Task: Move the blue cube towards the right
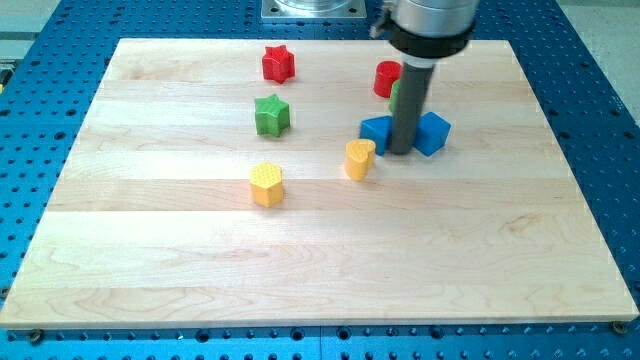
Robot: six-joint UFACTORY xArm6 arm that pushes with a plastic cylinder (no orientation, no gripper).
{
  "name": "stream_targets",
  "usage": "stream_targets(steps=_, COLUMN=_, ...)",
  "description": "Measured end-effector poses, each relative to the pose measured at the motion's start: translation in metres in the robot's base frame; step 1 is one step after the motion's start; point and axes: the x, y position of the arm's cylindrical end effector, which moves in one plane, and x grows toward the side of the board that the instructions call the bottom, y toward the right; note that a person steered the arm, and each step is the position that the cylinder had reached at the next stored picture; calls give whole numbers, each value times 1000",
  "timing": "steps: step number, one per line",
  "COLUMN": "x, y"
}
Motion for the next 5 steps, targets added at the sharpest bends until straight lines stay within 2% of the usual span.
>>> stream_targets(steps=1, x=5, y=-62)
stream_targets(steps=2, x=35, y=-76)
stream_targets(steps=3, x=40, y=-26)
stream_targets(steps=4, x=18, y=-12)
stream_targets(steps=5, x=1, y=34)
